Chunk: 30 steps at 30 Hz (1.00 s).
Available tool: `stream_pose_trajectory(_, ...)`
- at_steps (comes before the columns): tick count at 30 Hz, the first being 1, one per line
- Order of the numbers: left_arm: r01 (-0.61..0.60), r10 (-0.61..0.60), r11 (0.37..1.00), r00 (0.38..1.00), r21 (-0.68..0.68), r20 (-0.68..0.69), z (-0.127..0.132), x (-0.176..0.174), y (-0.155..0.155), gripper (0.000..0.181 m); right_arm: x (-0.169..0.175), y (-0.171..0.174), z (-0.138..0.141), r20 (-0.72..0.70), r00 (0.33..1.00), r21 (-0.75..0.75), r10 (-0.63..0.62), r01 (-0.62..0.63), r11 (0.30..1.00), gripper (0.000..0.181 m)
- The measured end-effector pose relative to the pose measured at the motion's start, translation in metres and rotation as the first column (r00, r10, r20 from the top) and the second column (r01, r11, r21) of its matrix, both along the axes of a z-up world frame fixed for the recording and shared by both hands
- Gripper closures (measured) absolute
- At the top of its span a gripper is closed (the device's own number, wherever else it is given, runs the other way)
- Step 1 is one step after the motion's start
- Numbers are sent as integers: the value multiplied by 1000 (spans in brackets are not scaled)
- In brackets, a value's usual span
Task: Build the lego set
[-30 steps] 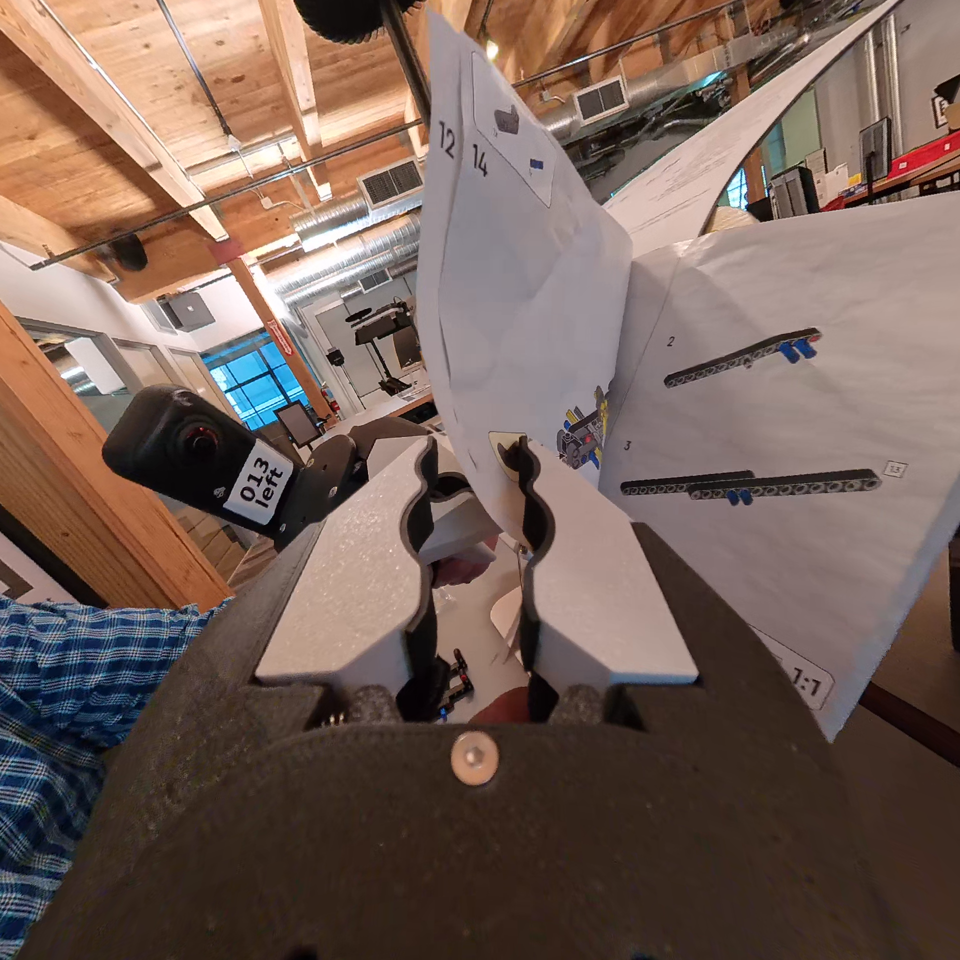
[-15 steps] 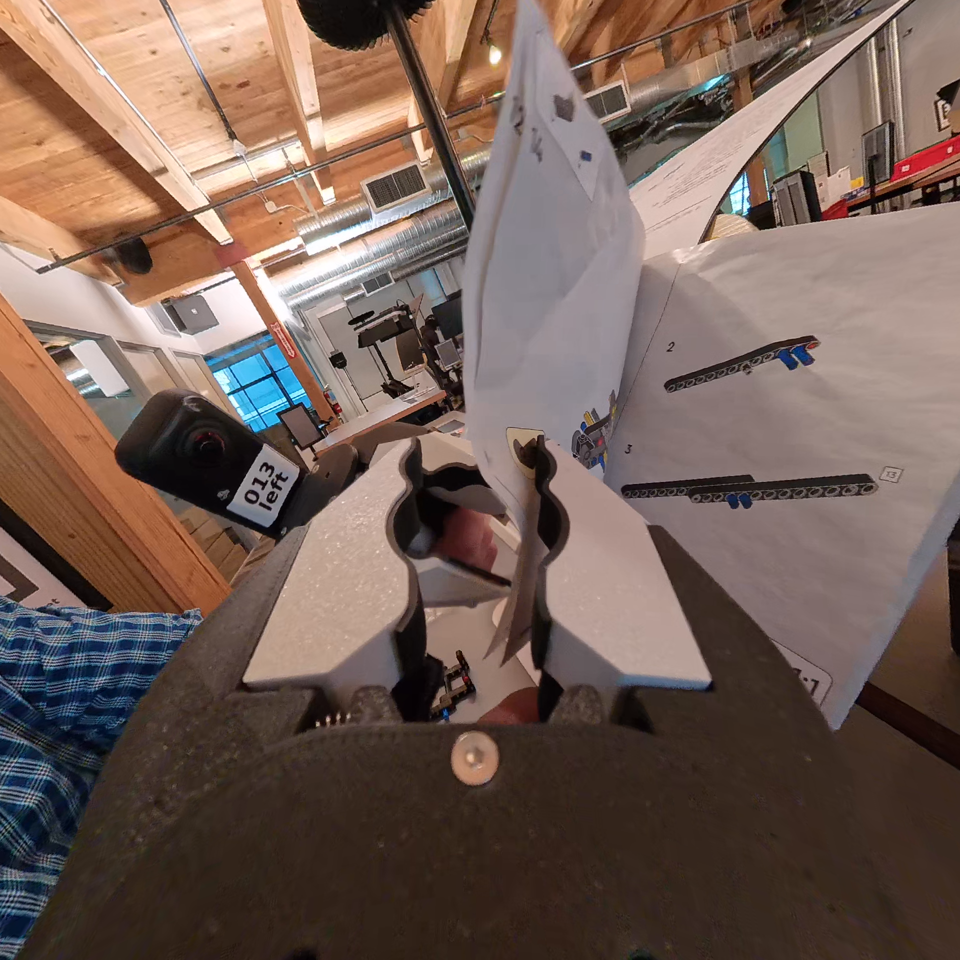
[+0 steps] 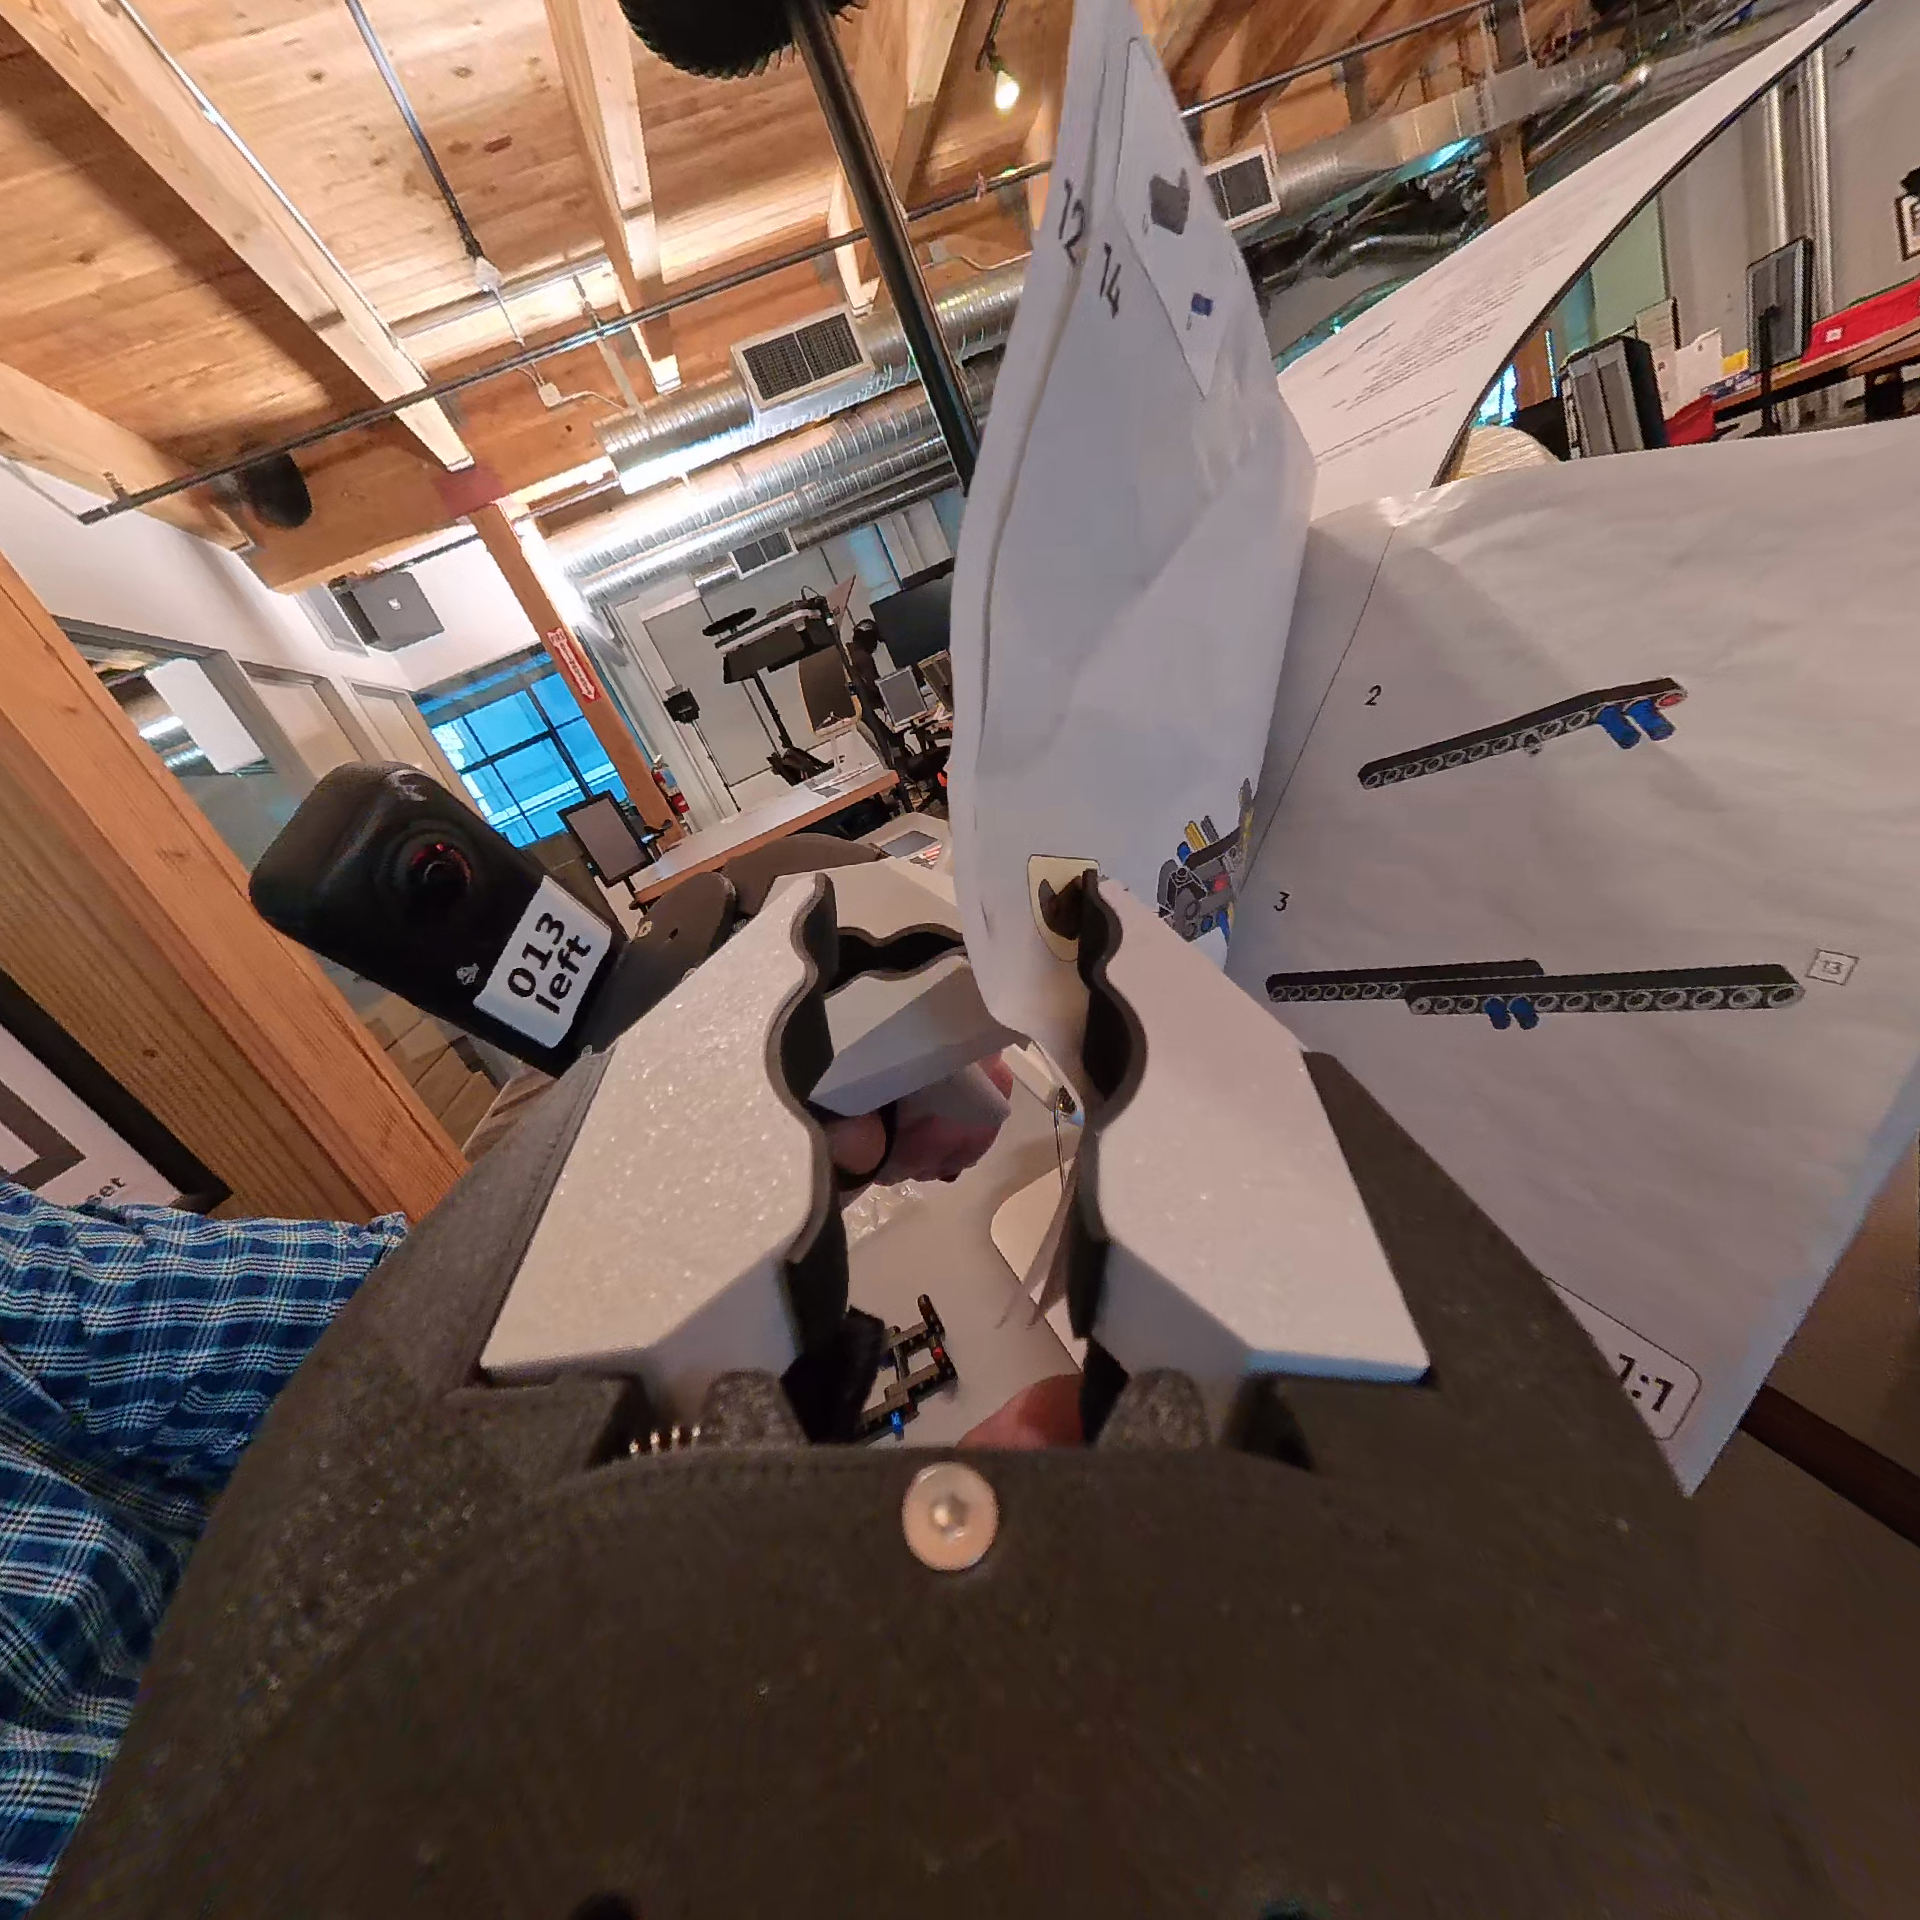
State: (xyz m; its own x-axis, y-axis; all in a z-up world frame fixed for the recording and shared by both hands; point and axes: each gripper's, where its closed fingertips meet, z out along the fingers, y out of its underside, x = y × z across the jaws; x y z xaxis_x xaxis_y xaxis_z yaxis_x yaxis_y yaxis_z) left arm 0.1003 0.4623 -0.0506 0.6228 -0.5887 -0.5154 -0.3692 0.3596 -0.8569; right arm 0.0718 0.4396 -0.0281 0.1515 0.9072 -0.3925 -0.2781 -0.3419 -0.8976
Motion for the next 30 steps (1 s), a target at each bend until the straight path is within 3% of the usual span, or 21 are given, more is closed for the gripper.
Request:
stream_pose_trajectory(13,67,-60,995,994,-74,96,10,-15,-6,181,1,-8,2,9,999,20,40,-41,999,139)
stream_pose_trajectory(17,115,-98,987,985,-112,143,17,-20,-16,180,-5,-19,1,79,996,95,42,-50,994,136)
stream_pose_trajectory(22,276,-185,930,921,-243,342,33,-37,-38,147,-20,-35,-3,178,983,203,39,-75,976,133)
stream_pose_trajectory(26,361,-208,885,871,-295,444,44,-50,-51,139,-34,-42,-9,233,972,239,37,-94,967,133)
stream_pose_trajectory(30,334,-183,890,885,-309,429,44,-55,-51,146,-39,-43,-11,234,971,229,48,-103,968,134)
